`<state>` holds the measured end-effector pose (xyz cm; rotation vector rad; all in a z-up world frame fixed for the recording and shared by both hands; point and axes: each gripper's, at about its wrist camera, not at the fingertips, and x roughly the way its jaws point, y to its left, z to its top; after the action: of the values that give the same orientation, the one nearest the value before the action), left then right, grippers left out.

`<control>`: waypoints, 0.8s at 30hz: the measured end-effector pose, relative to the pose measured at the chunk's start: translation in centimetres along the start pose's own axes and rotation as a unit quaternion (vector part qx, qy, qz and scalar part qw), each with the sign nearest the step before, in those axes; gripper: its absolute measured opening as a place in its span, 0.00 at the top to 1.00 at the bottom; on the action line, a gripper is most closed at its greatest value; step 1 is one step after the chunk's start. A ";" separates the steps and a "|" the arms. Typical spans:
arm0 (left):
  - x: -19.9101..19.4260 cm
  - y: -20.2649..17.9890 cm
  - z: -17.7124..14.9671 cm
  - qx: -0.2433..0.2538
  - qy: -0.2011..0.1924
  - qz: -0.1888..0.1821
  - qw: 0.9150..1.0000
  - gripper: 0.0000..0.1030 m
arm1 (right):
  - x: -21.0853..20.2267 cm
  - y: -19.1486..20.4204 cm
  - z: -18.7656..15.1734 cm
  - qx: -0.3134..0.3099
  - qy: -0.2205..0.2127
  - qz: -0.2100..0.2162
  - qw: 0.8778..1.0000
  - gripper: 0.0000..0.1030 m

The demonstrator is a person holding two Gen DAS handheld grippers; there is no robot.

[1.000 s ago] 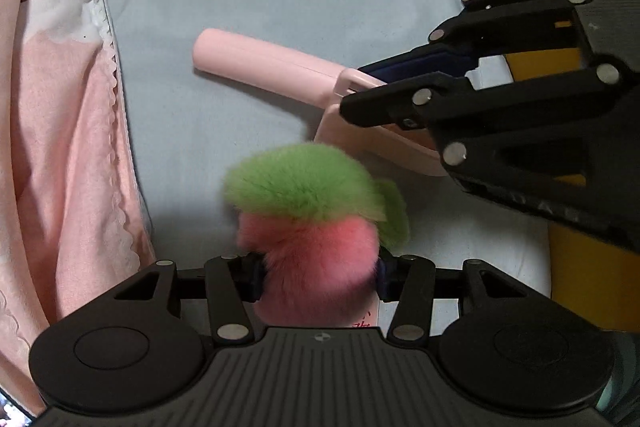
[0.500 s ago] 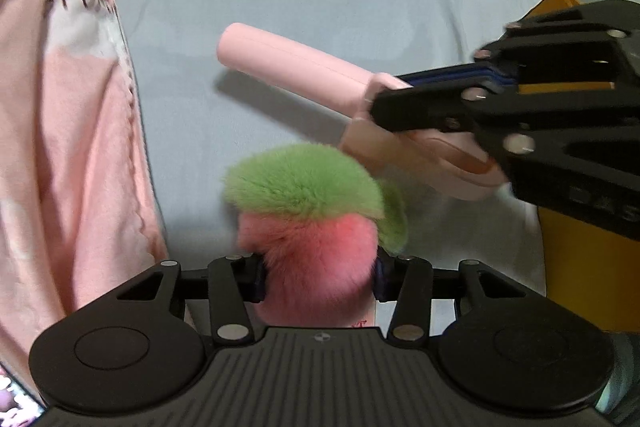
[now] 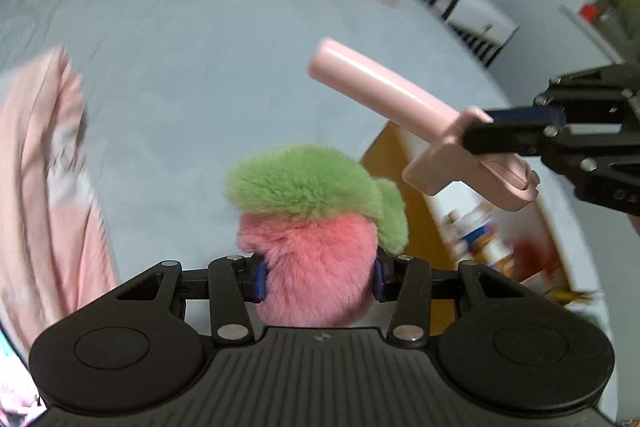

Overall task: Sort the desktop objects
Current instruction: 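Carry the pompom and selfie stick over the orange box with both grippers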

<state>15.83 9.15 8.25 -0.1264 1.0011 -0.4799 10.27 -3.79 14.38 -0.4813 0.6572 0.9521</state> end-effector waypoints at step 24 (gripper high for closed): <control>11.1 -9.0 5.7 0.089 0.024 -0.070 0.993 0.49 | 6.8 -10.3 -10.5 -0.177 0.196 0.028 0.964 0.94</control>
<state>22.51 -4.41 5.57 -0.0258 0.9948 -0.7010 18.86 -11.71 3.13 -0.9908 0.8641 1.0431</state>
